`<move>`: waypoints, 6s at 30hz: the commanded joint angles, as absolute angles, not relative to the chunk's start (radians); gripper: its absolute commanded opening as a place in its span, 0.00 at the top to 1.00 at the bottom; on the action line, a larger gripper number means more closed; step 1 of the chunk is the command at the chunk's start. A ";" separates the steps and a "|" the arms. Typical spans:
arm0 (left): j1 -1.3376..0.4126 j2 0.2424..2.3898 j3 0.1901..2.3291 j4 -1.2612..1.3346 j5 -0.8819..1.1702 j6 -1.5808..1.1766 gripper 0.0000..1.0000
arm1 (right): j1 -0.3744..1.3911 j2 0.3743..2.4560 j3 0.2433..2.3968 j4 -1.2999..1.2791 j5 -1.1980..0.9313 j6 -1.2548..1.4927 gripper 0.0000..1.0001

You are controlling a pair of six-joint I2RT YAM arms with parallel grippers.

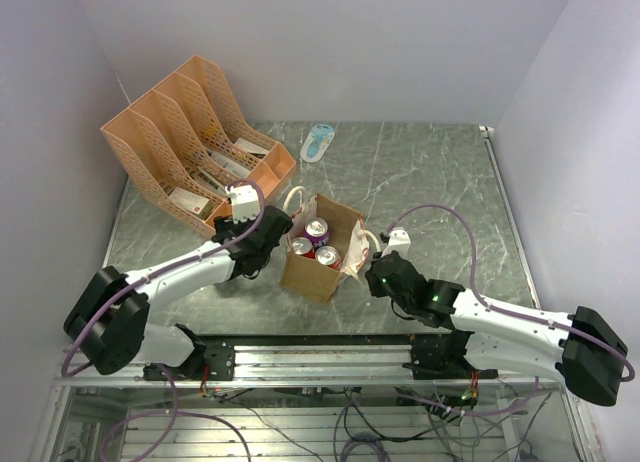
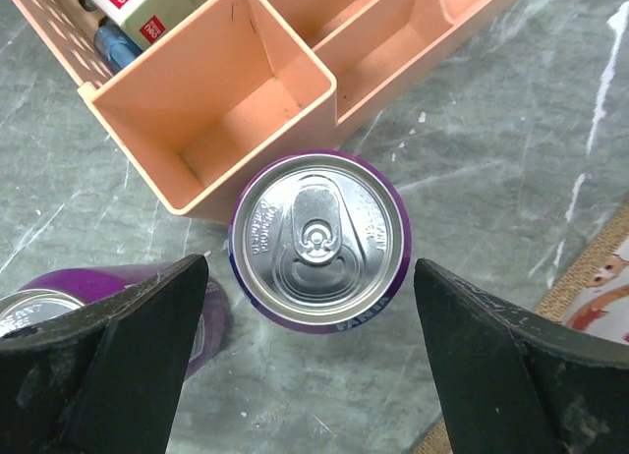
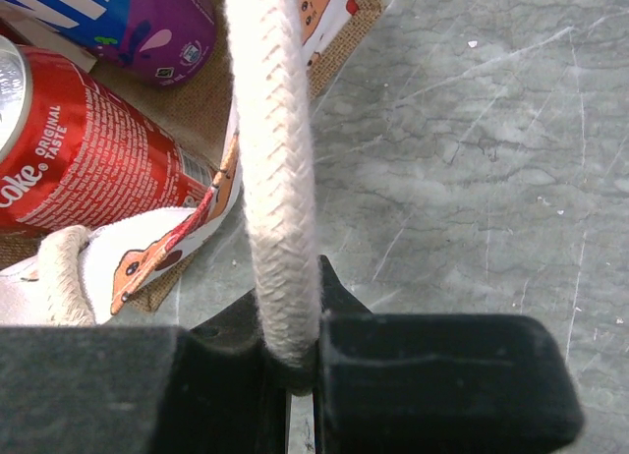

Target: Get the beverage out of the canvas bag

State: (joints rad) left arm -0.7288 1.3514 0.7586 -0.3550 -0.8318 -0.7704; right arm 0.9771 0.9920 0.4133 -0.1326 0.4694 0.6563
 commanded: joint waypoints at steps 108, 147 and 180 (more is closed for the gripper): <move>-0.913 1.767 1.391 -0.470 -0.485 -0.522 0.56 | 0.997 0.995 0.422 -0.188 0.528 0.664 0.95; -0.912 1.145 1.180 -0.640 -0.449 -0.537 0.93 | 1.005 1.022 0.434 -0.192 0.537 0.669 0.94; -0.913 1.020 0.689 -1.209 -1.043 -1.784 0.93 | 1.008 1.040 0.442 -0.192 0.535 0.666 0.94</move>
State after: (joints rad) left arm -0.9157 0.9882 0.6697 -1.1290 -0.9375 -1.5742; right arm 1.0046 1.0351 0.4339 -0.1448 0.5125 0.6750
